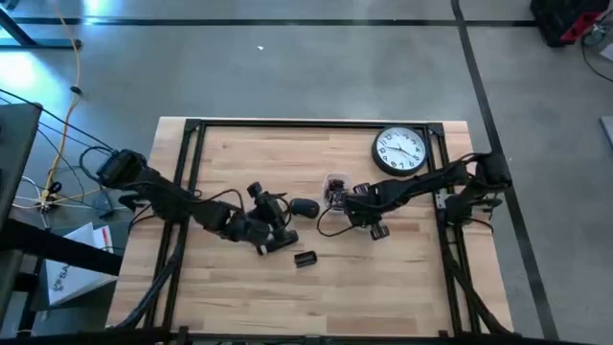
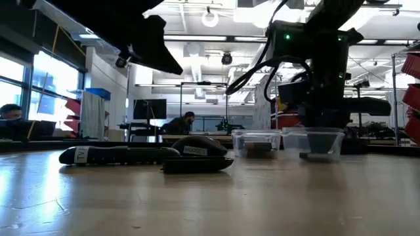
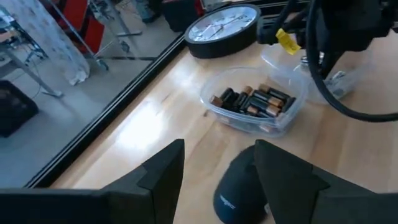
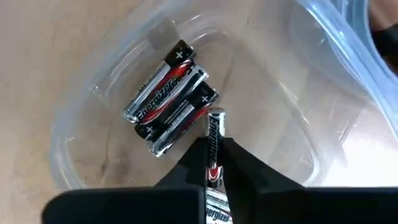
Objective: Insert battery
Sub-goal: Insert the silver battery into the remote battery compartment
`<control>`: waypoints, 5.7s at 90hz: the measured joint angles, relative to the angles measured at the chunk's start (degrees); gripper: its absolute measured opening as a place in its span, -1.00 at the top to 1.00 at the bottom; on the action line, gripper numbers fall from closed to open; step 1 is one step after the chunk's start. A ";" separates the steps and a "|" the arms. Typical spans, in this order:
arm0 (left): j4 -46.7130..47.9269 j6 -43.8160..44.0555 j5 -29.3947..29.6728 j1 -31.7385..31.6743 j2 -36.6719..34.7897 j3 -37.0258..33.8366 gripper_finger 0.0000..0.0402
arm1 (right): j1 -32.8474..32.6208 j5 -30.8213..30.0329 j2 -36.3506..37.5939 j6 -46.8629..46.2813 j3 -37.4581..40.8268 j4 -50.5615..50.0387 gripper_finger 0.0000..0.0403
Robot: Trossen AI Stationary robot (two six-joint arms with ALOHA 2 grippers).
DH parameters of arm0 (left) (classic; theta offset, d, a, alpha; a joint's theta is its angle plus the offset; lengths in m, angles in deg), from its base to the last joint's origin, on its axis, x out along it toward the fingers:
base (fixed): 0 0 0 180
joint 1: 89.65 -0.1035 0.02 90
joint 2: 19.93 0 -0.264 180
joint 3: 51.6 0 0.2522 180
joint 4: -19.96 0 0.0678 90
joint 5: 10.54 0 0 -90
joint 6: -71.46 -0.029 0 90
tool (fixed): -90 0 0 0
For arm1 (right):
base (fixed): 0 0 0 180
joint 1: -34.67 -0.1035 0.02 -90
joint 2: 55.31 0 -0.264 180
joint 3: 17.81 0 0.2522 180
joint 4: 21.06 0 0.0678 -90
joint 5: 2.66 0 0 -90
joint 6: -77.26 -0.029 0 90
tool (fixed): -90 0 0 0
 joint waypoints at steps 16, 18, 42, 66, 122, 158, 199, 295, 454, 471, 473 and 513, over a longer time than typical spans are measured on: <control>0.00 -0.02 0.00 -0.22 0.00 0.00 0.11 | 0.10 0.08 0.26 -2.36 -0.26 -0.70 0.99; 0.00 -0.02 -0.01 -0.22 0.00 0.00 0.11 | 0.05 0.06 0.23 -2.82 -0.57 -1.21 0.99; 0.86 -0.04 -0.89 0.24 -0.46 0.00 0.11 | -1.28 -0.61 0.13 -3.17 -5.19 -5.18 1.00; 13.18 5.45 -3.63 4.04 -7.11 0.00 0.12 | -3.18 -4.21 0.19 -6.53 -9.00 -13.82 1.00; 34.58 34.67 -26.98 10.60 -2.19 -4.85 0.12 | -14.44 -10.45 0.31 -22.08 -18.96 -19.61 1.00; 15.68 31.81 -28.32 12.93 7.97 -4.92 0.12 | -20.55 -7.63 0.33 -31.06 -19.04 -3.23 1.00; 18.44 26.90 -27.97 17.40 6.99 3.86 0.12 | -22.34 -7.69 -2.31 -36.22 -18.93 14.99 1.00; 20.40 22.27 -12.38 15.50 6.04 6.71 0.12 | -17.96 -2.31 -10.13 -41.29 -18.82 32.56 1.00; 1.25 9.54 -16.13 7.68 -8.29 -14.80 0.12 | -2.64 14.88 -29.09 -36.07 -39.30 24.95 1.00; 3.11 11.37 -14.43 7.74 -8.26 -14.86 0.12 | -2.67 14.62 -30.76 -35.96 -39.30 25.80 1.00; 3.10 11.52 -14.44 7.74 -8.26 -14.86 0.12 | -2.67 14.76 -30.82 -35.97 -39.30 25.78 1.00; 3.10 12.29 -14.45 7.74 -8.26 -14.86 0.12 | -2.45 13.29 -30.88 -36.03 -39.30 26.93 1.00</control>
